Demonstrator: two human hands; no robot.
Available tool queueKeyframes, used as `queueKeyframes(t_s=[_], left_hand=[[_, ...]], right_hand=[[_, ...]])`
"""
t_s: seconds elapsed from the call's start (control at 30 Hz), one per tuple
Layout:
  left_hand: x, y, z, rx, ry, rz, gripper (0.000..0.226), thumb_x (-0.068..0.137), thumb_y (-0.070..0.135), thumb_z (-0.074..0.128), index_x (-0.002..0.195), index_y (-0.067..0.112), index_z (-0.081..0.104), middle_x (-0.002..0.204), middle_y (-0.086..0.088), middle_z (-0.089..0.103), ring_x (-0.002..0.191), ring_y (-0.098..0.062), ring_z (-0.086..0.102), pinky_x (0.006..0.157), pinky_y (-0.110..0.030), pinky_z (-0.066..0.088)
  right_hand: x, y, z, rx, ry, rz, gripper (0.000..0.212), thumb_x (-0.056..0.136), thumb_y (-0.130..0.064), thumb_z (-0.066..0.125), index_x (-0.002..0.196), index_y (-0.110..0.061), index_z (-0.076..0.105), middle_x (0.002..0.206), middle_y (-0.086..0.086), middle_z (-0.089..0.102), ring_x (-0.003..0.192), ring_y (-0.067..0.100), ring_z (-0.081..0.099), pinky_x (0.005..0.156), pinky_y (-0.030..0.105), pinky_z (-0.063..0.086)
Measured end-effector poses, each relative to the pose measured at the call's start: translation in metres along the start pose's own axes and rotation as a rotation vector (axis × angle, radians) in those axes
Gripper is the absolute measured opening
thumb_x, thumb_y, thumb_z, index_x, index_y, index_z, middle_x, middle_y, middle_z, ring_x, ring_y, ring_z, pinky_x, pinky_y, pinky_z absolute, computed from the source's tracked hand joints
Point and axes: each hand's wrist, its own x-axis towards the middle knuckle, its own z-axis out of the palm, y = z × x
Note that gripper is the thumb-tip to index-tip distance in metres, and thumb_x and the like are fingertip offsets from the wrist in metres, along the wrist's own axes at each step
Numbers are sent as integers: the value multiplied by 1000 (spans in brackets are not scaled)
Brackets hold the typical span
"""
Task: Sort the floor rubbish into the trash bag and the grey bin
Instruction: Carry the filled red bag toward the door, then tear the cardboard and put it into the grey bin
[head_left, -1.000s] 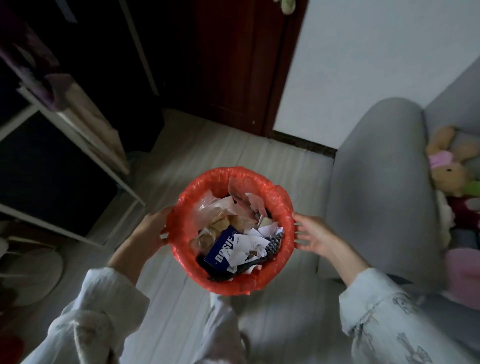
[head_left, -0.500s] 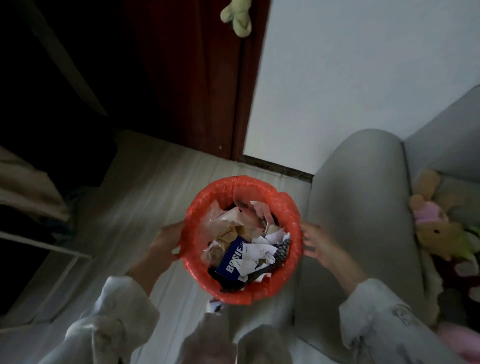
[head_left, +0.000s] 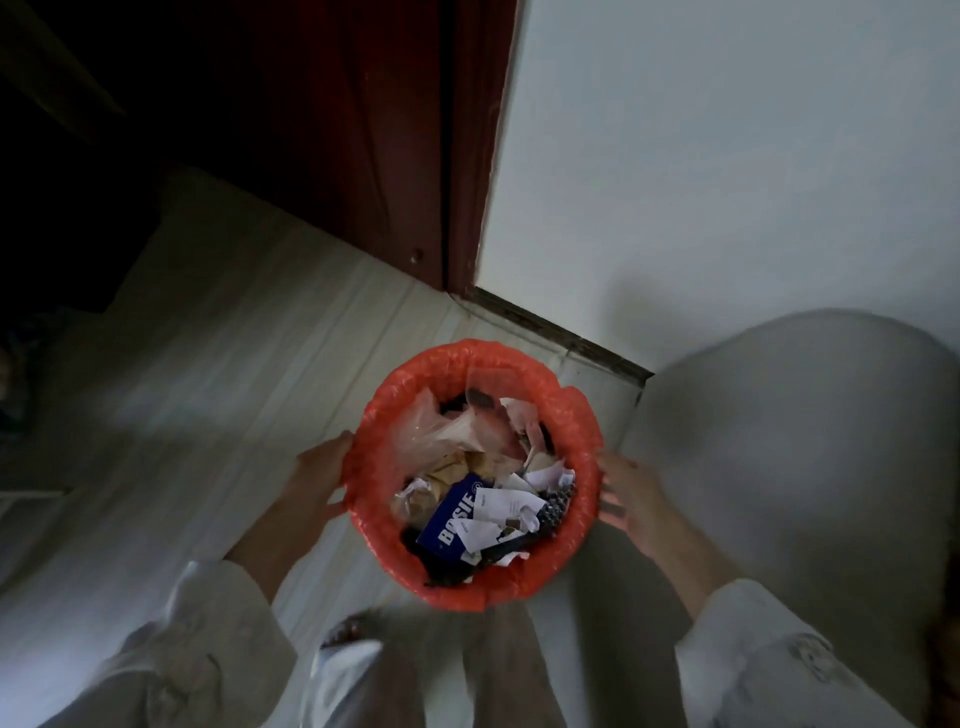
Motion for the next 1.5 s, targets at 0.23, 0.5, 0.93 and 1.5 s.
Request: queueKeyframes(t_s=[0.23, 0.5, 0.93, 1.5], left_hand=[[163, -18, 108, 3, 2, -51, 17, 93, 22, 51, 77, 24, 55, 69, 1, 47, 61, -12, 40, 60, -25, 39], [316, -12, 188, 103, 26, 44, 18, 92, 28, 53, 75, 26, 60, 71, 2, 49, 61, -11, 42, 59, -24, 40], [372, 16, 209, 434, -195, 188, 41, 93, 39, 50, 132, 29, 49, 133, 2, 51, 121, -15, 47, 104, -30, 35], [-12, 183, 21, 477, 138, 622, 29, 96, 16, 47, 123, 10, 56, 117, -3, 59, 104, -17, 58, 77, -22, 40]], right_hand=[[218, -23, -3, -257, 49, -85, 19, 88, -21, 50, 69, -18, 52, 83, 14, 57, 77, 24, 55, 89, 59, 47], [402, -23, 9, -180, 154, -23, 16, 76, -27, 53, 66, -21, 63, 80, 7, 67, 75, 23, 62, 87, 48, 52], [414, -67, 20, -477, 98, -239, 24, 94, -25, 44, 104, -14, 63, 107, 8, 65, 99, 24, 59, 92, 39, 45], [-18, -236, 88, -329, -357, -575, 17, 97, -22, 47, 108, -17, 58, 106, 6, 66, 98, 18, 63, 88, 35, 48]])
